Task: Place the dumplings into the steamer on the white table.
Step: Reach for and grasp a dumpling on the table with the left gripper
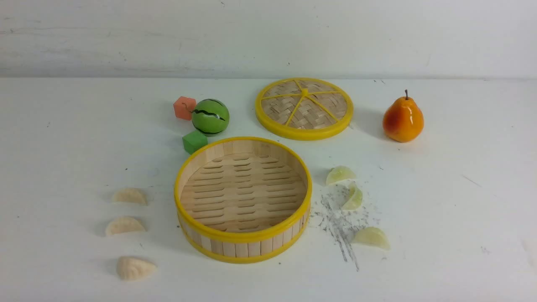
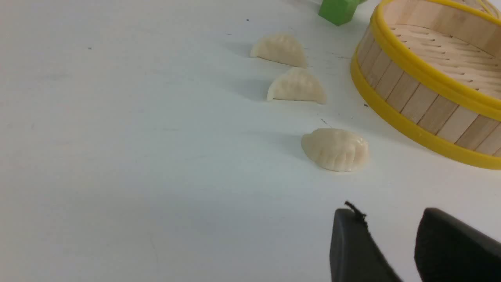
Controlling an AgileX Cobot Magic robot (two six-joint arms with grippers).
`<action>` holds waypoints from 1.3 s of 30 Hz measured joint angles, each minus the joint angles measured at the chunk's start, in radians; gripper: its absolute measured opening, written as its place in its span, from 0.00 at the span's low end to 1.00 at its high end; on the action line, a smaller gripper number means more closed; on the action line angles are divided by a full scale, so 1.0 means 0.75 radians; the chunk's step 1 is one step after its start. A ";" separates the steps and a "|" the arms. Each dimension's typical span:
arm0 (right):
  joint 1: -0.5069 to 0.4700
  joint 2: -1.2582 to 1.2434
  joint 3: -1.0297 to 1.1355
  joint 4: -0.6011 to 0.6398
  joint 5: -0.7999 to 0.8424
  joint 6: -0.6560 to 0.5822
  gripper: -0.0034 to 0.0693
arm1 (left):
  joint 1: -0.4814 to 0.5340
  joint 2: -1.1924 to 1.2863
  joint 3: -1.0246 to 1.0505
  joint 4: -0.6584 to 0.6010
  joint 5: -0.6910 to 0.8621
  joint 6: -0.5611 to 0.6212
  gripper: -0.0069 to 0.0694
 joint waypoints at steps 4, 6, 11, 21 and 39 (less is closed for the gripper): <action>0.000 0.000 0.000 0.000 0.000 0.000 0.27 | 0.000 0.000 0.000 0.000 0.000 0.000 0.40; 0.000 0.000 0.000 0.000 0.000 0.000 0.27 | 0.000 0.000 0.000 0.000 0.000 0.000 0.40; 0.000 0.000 0.000 0.000 0.000 0.000 0.28 | 0.000 0.000 0.000 0.000 0.000 0.000 0.40; 0.000 0.000 0.000 0.000 0.000 0.000 0.30 | 0.000 0.000 0.000 0.000 0.000 0.000 0.40; 0.000 0.000 0.003 -0.032 -0.016 0.000 0.33 | 0.000 0.000 0.000 0.031 -0.169 0.000 0.40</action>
